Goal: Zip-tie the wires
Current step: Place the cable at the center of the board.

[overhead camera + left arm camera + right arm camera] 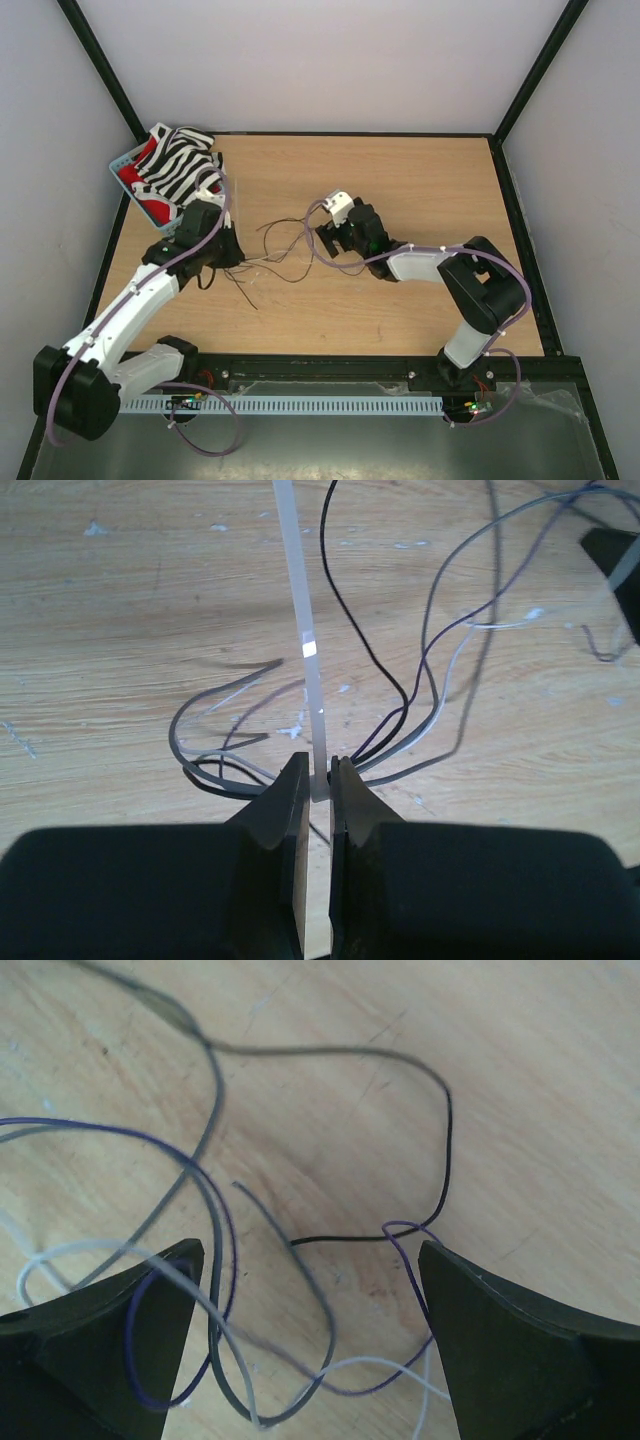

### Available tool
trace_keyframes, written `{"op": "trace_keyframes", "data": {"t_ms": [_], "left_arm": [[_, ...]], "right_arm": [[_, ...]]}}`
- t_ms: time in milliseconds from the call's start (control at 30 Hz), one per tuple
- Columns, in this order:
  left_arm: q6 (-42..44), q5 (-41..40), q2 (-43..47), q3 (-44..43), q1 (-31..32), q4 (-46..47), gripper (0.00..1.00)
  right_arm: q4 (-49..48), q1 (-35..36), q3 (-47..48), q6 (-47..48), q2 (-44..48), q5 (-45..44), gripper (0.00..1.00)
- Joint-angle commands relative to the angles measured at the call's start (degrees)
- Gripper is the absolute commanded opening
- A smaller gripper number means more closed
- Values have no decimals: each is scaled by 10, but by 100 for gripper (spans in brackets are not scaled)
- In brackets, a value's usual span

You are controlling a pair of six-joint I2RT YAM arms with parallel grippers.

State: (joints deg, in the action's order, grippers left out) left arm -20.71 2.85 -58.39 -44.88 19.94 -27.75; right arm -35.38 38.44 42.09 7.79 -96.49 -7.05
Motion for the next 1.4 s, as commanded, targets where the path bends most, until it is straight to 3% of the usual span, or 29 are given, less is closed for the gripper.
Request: {"op": "trace_keyframes", "data": {"t_ms": [0,300,867,1000,1200,1367], "left_arm": [[5,-53,-23,34,-3,58,0],[-6,-77,-72,72,-3,86,0],[-27,-92,-154,95,39,132,1],[-26,-96,-158,94,40,132,11],[-15,-102,-131,72,40,108,38],[-4,-102,-92,50,36,79,52]], "right_arm": [[169,6,55,-2,15,57,99],[370,7,100,-18,34,63,99],[390,-11,88,-48,152,35,99],[389,-29,83,-56,167,48,99],[382,-61,74,-67,200,62,99],[361,-92,57,-87,241,72,99]]}}
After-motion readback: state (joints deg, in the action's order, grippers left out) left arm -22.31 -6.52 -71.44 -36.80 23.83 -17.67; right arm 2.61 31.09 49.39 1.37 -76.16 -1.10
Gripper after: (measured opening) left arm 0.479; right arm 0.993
